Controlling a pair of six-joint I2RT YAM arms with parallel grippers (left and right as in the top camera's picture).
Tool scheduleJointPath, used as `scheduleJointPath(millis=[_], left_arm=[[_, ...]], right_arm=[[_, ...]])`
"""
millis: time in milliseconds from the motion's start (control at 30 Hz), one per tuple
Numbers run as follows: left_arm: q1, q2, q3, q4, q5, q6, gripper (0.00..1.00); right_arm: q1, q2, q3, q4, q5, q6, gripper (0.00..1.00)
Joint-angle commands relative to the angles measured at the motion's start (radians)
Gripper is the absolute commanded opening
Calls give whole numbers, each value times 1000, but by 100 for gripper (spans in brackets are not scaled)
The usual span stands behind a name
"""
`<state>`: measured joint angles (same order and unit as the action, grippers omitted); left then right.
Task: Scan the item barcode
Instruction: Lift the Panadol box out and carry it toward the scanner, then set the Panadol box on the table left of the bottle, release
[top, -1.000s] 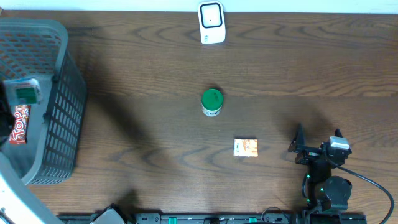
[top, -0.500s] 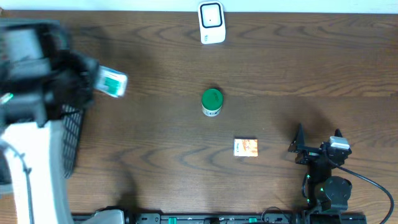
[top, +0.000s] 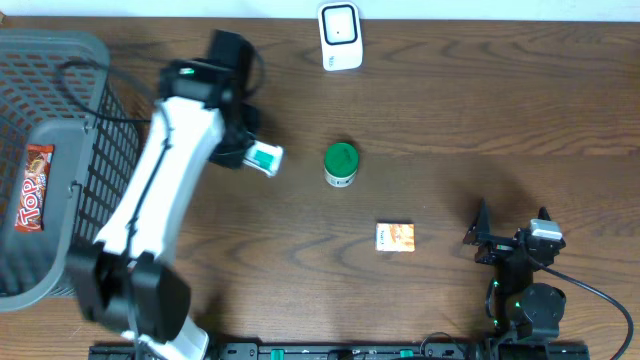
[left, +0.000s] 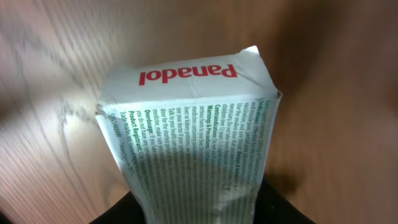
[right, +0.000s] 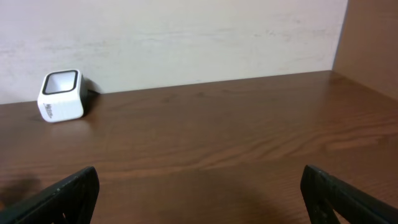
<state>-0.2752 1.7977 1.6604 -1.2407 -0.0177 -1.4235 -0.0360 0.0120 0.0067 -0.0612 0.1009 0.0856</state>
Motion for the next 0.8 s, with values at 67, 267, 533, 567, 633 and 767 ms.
scheduleJointPath(millis=[67, 267, 533, 567, 633, 767], left_arm=[[-76, 120, -23, -7, -28, -247, 50], [-160, 253, -23, 54, -28, -338, 52], [-177, 260, -22, 98, -46, -302, 56], [-170, 242, -22, 98, -61, -285, 59], [-145, 183, -22, 99, -101, -226, 67], [-72, 32, 4, 131, -149, 21, 87]], right_arm=[[6, -5, -1, -3, -2, -13, 99], [6, -5, -1, -3, -2, -13, 99], [6, -5, -1, -3, -2, -13, 99], [6, -5, -1, -3, -2, -13, 99], [6, -5, -1, -3, -2, -13, 99], [6, -5, -1, -3, -2, -13, 99]])
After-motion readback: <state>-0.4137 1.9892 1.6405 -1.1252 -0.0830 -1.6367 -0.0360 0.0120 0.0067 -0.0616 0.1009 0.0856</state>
